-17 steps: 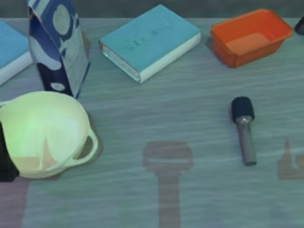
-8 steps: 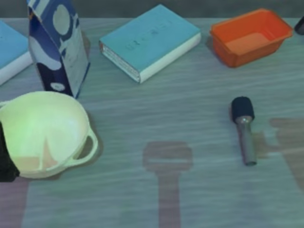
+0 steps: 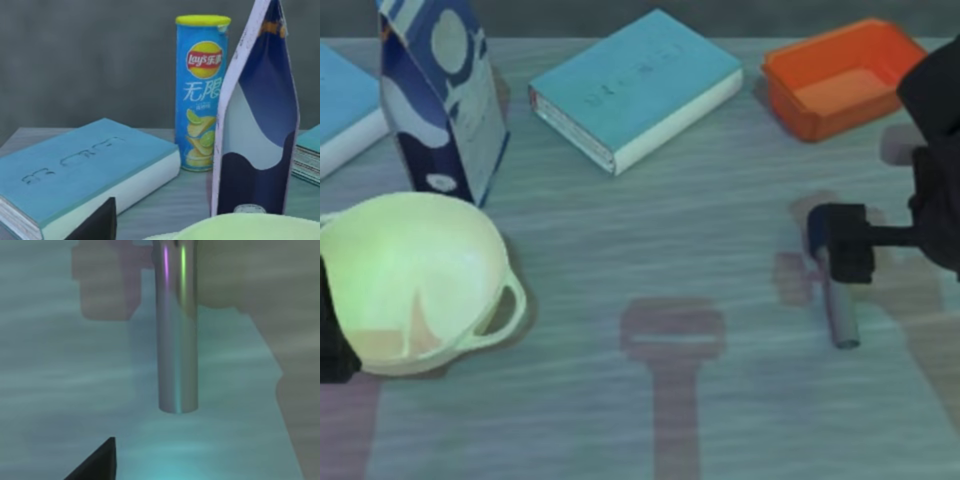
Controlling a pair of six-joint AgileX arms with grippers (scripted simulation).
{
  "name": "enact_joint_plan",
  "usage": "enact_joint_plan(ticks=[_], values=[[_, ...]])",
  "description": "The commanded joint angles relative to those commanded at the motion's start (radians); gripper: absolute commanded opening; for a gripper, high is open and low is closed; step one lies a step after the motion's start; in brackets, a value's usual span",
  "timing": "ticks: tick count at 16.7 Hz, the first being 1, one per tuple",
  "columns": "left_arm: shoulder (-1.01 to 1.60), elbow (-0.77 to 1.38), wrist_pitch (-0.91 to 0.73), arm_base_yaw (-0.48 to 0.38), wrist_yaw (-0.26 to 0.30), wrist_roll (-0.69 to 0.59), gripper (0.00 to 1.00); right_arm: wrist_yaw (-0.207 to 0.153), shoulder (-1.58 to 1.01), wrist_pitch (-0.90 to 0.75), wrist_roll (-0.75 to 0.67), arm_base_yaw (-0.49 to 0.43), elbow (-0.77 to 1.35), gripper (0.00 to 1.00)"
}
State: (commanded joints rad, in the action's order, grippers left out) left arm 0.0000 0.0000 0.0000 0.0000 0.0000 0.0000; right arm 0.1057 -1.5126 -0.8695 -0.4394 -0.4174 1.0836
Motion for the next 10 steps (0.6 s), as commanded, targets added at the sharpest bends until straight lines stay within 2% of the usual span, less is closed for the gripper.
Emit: enact_joint_plan(ticks=[5,10], values=[[0.0,0.0,0.0,0.0,0.0,0.0,1.0,0.018,-0.26,-0.144,-0.079,-0.075,0.203,1.0],[0.0,0.0,0.0,0.0,0.0,0.0,1.0,0.022,-0.309,-0.17,-0.094,-0.089,0.244,1.0]])
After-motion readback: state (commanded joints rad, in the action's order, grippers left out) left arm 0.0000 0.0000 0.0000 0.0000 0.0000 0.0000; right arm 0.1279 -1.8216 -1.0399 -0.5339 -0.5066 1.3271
